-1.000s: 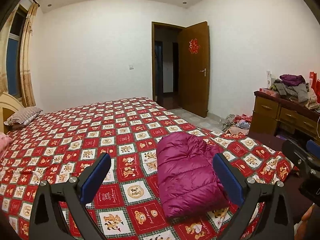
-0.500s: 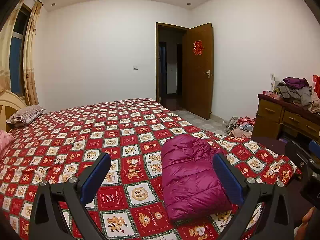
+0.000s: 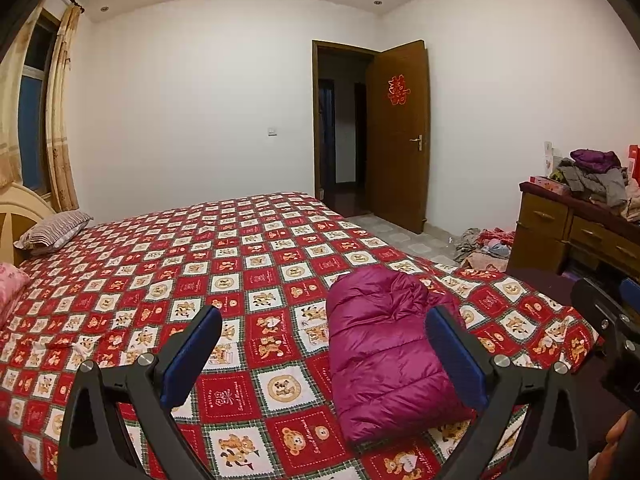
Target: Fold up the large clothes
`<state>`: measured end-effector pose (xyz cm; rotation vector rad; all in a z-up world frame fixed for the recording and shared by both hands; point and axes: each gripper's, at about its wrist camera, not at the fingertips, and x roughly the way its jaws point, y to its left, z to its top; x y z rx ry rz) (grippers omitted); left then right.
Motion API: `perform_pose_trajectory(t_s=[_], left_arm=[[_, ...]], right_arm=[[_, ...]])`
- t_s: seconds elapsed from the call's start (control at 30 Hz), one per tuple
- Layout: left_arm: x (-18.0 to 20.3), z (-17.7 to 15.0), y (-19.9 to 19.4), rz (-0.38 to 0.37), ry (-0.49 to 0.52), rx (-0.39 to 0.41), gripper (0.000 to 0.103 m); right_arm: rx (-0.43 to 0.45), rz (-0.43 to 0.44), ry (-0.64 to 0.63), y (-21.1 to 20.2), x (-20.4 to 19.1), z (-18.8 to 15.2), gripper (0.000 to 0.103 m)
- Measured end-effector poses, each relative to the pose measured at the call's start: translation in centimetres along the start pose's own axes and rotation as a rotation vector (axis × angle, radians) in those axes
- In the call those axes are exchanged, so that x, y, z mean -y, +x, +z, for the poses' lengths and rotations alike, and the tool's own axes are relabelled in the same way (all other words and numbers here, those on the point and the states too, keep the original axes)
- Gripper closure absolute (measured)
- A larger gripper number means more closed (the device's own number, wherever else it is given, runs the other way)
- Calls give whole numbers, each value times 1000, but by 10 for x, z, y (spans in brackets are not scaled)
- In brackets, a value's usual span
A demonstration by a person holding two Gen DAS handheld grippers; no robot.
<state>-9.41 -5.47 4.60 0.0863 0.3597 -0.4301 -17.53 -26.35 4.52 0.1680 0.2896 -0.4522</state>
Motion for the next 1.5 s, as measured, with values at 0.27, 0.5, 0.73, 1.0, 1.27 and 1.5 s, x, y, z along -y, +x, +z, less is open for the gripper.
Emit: perform_pose_trajectory(t_s=[0.27, 0.5, 0.73, 1.0, 1.27, 1.5], left_arm=[[3, 6, 6, 17, 19, -1, 1], [8, 8, 16, 41, 38, -8, 1], [13, 8, 28, 61, 58, -12, 1], [10, 8, 38, 18, 26, -46, 1], [12, 6, 43, 12, 37, -38, 1], [14, 2, 52, 22, 49, -95, 1]], right_arm=[[1, 0, -1, 13, 0, 5, 0], [3, -1, 2, 19, 0, 5, 0], [-9, -8, 15, 28, 5, 6, 0], [-25, -7, 22, 36, 7, 4, 0], [-30, -6, 27, 38, 7, 3, 0], [-56, -14, 27, 44, 6, -3, 0]])
